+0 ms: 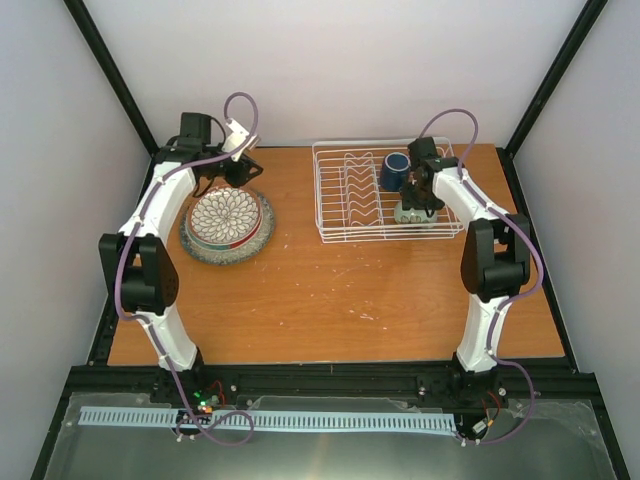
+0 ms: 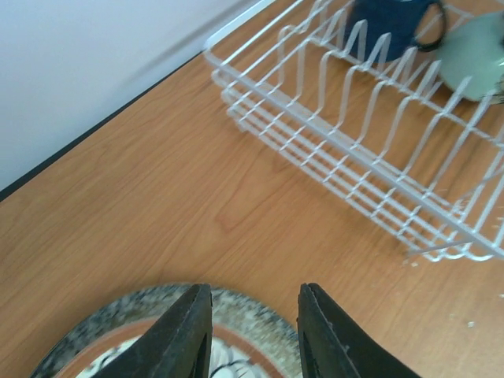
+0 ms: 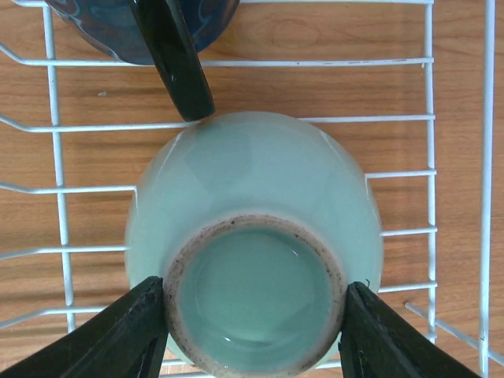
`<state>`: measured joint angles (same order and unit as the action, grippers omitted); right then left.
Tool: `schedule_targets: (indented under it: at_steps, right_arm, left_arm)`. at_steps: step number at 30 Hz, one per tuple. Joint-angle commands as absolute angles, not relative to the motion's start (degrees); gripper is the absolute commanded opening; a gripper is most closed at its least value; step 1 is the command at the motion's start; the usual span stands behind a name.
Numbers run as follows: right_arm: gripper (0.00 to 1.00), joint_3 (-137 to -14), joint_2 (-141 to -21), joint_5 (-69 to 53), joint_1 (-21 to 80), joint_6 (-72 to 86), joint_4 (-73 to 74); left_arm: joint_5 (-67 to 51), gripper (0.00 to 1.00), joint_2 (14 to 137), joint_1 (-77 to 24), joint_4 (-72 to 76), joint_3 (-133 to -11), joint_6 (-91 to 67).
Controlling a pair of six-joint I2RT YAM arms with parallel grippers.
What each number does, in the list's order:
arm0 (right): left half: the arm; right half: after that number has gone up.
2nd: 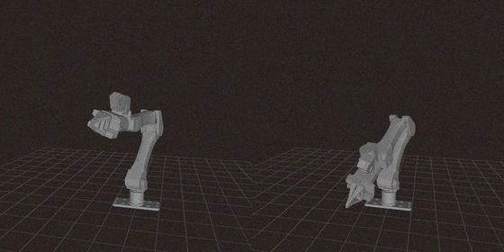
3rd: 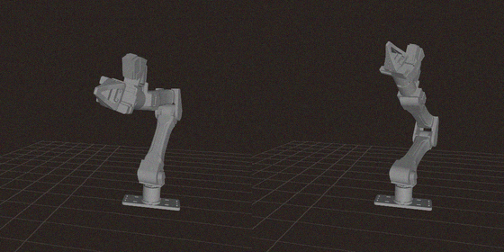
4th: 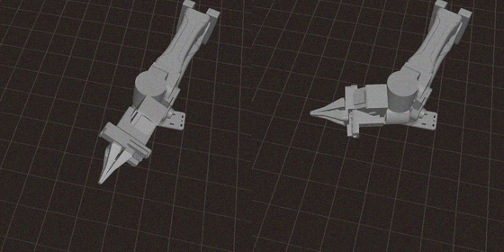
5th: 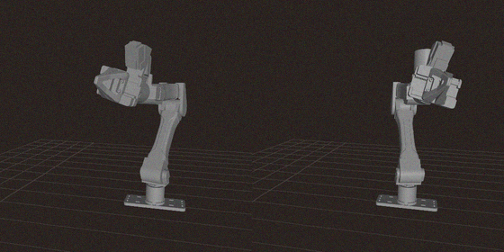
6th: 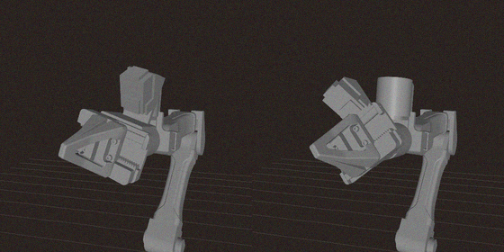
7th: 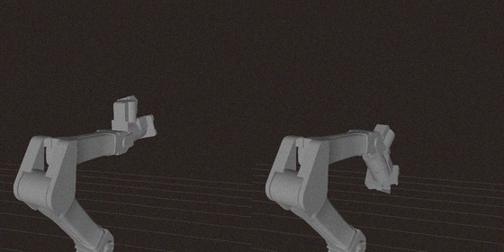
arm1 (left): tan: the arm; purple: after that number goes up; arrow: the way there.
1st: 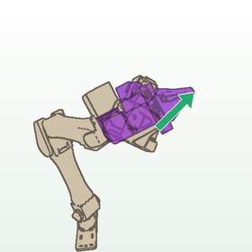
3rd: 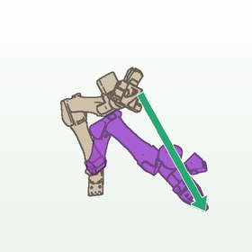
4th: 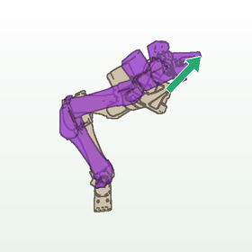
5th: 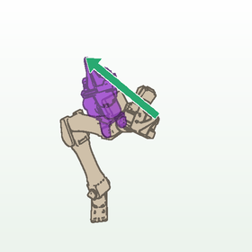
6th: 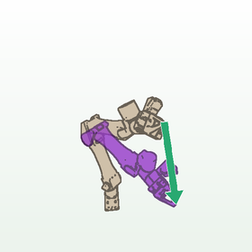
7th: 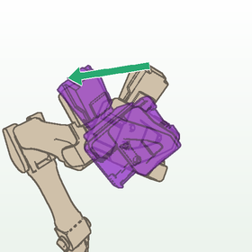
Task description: Load the mixed dishes into the dish rack
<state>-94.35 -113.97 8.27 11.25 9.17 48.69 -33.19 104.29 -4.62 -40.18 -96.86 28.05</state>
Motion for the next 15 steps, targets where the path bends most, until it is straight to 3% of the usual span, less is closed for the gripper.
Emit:
schedule_targets:
  at_steps: [1,10,15]
  right_arm:
    - [0.03,-95.8,-114.8,9.0,11.4,7.9,47.2]
    - [0.05,-95.4,-116.5,8.4,11.4,8.0,48.1]
    - [0.26,-93.9,-116.0,9.7,11.4,8.5,47.8]
  left_arm:
    - [-26.9,0.33,102.4,-0.4,-40.6,-96.2,25.4]
    - [-18.1,0.38,104.5,3.5,-44.1,-96.9,24.8]
    - [-17.0,0.38,106.1,3.8,-46.0,-96.9,24.5]
